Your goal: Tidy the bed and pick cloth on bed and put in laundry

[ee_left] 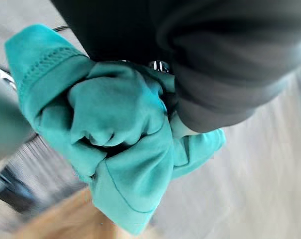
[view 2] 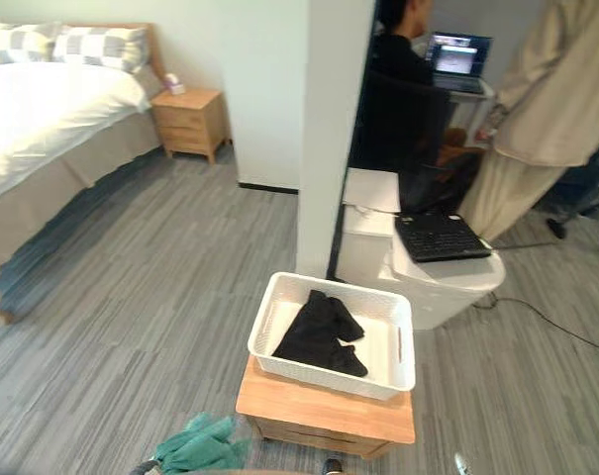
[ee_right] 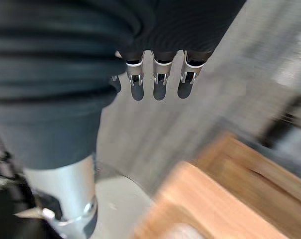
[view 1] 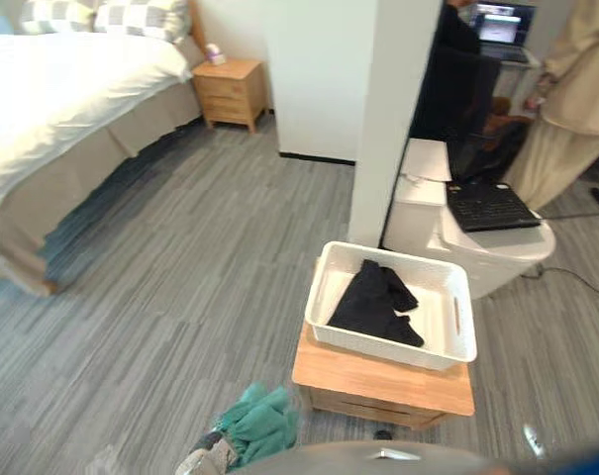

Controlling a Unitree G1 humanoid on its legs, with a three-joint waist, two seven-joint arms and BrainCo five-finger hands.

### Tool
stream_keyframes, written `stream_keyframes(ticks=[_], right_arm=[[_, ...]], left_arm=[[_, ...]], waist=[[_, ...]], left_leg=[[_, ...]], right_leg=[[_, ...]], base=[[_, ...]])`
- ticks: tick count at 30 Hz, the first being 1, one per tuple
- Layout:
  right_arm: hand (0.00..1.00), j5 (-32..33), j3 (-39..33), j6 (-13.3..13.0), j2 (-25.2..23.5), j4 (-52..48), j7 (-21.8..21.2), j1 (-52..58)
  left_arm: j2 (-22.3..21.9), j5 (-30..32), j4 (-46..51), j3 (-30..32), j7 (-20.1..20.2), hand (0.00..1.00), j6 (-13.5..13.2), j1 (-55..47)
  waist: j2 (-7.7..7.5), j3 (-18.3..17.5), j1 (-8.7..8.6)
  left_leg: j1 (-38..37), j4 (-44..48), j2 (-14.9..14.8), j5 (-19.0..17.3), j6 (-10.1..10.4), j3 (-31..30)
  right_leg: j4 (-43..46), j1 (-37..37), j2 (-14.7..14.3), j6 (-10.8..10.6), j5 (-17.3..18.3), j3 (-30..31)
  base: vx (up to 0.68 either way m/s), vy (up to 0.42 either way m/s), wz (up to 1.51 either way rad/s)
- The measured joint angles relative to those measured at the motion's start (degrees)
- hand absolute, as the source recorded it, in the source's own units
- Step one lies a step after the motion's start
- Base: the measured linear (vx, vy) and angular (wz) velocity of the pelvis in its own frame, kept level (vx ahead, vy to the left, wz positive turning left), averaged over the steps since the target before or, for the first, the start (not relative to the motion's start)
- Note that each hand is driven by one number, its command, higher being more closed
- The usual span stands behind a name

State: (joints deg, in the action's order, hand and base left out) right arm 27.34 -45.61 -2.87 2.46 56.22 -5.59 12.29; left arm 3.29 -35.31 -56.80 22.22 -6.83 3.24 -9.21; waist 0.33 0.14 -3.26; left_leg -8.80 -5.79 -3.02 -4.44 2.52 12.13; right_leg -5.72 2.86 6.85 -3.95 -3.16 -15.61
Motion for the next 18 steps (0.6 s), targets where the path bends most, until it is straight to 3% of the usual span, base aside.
stream_keyframes(ticks=[1, 3, 6, 7, 9, 10, 12, 15, 18], right_arm=[[0.00, -0.1, 0.1, 0.0, -1.0, 0.0, -0.4, 0.2], [0.00, -1.3, 0.9, 0.4, -3.6, 0.5, -1.8, 1.1], [0.00, -4.1, 4.1, 0.9, -4.0, 0.8, -2.9, 0.4], [0.00, -4.5, 5.6, 1.3, -4.0, 0.8, -3.1, -0.4], [0.00, -3.8, 6.8, 1.2, -3.9, 0.8, -3.0, -1.1], [0.00, -2.1, 8.4, 1.2, -3.8, 0.7, -2.6, -1.4], [0.00, -1.5, 9.1, 1.3, -3.7, 0.7, -2.3, -1.4], [0.00, -1.7, 9.1, 1.1, -3.3, -0.2, -2.5, -1.3], [0.00, -2.2, 8.9, -1.1, -1.6, -0.2, -2.7, -0.6]], left_arm=[[-0.2, 0.0, -0.3, 1.2, -0.7, 1.00, -0.6, -0.1], [-0.3, -0.4, -0.7, 4.1, -3.0, 1.00, -4.2, -0.7], [0.7, -1.7, 1.4, 6.2, -4.8, 1.00, -8.7, -0.6], [2.2, 0.8, 3.0, 7.3, -5.4, 1.00, -11.8, -0.2], [3.8, 3.7, 3.6, 7.2, -5.7, 1.00, -15.4, 0.8], [5.1, 7.0, 4.4, 6.9, -6.8, 1.00, -20.2, 3.6], [7.1, 9.1, 6.8, 5.9, -8.0, 1.00, -21.6, 6.4], [14.6, 18.1, 13.8, 2.3, -13.5, 1.00, -21.6, 12.2], [19.0, 23.7, 22.1, -3.5, -14.3, 1.00, -21.6, 18.1]], waist=[[0.24, -0.1, 0.22], [0.30, -0.5, 1.45], [0.65, -0.9, 2.81], [0.61, -0.9, 2.99], [0.49, -0.8, 2.98], [0.34, -0.5, 3.01], [0.11, -0.4, 3.04], [0.07, -0.3, 2.94], [1.49, 0.7, 1.74]], left_leg=[[0.0, 0.0, 0.0, 0.0, 0.0, -0.2], [-0.3, 0.0, -0.2, 0.2, -0.1, -0.2], [-0.5, 0.2, -0.2, 0.6, -0.1, -0.2], [-0.5, 0.3, -0.2, 0.6, -0.2, -0.2], [-0.5, 0.3, -0.3, 0.5, 0.0, 0.0], [-0.7, 0.4, -0.4, 0.2, 0.4, 0.1], [-1.8, 0.5, -0.7, -0.3, 1.1, 0.4], [-2.6, 1.9, -1.7, -2.0, 2.7, 3.6], [-2.3, 3.2, -2.2, -2.2, 2.9, 4.8]], right_leg=[[0.1, 0.4, 0.2, -0.3, 0.3, -0.7], [0.3, 1.9, 0.5, -0.6, 0.6, -2.7], [0.3, 2.5, 0.7, -0.6, 0.7, -3.7], [0.3, 2.6, 0.8, -0.6, 0.8, -3.9], [0.3, 2.6, 0.7, -0.6, 0.8, -3.9], [0.3, 2.9, 0.7, -0.7, 1.0, -3.9], [0.3, 3.7, 0.4, -0.7, 1.4, -3.8], [0.6, 3.8, -0.6, -0.2, 2.2, -1.6], [1.8, 3.3, -0.8, 0.2, 2.8, -0.7]], base=[[0.04, 0.001, 0.67], [0.06, 0.005, 0.49], [0.07, 0.010, 0.19], [0.08, 0.003, 0.06], [0.09, -0.008, 0.04], [0.07, -0.013, 0.06], [0.08, -0.026, -0.05], [0.02, -0.050, -0.40], [0.04, -0.071, -0.16]])
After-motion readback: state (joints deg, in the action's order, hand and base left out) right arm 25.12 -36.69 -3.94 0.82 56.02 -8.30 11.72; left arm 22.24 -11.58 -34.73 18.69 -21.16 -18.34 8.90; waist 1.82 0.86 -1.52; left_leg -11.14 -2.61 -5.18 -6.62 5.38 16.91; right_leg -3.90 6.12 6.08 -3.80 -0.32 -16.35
